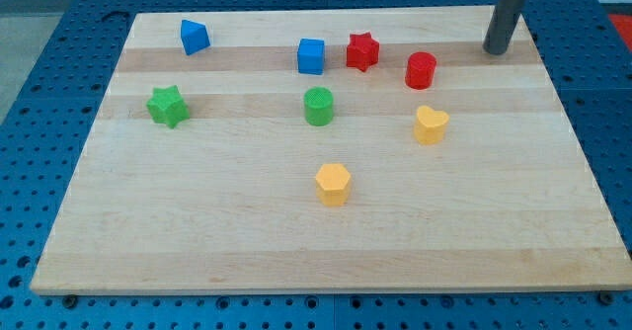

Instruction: Move your arm towards the center right of the board

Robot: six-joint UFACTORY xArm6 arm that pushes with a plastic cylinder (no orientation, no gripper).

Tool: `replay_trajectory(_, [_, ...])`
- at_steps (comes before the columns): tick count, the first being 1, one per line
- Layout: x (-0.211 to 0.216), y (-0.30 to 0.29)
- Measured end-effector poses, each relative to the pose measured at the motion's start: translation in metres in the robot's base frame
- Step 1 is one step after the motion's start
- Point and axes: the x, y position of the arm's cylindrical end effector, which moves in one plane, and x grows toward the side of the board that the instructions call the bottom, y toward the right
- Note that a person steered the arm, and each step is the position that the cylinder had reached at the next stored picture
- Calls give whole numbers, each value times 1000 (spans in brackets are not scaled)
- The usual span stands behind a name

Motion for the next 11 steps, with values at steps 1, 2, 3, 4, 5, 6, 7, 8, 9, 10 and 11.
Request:
replay_trajectory(1, [5,1])
replay_trajectory(2, [17,19])
replay_trajectory(3, [26,31])
replay_trajectory(4, [30,32])
replay_trajectory(5, [48,32])
replay_trajectory(6, [61,32])
replay_trajectory(7, [71,32])
replay_trajectory(8, [89,32])
replay_trajectory(9, [111,32])
replay_trajectory(10, [135,32])
replay_trajectory(11, [157,21])
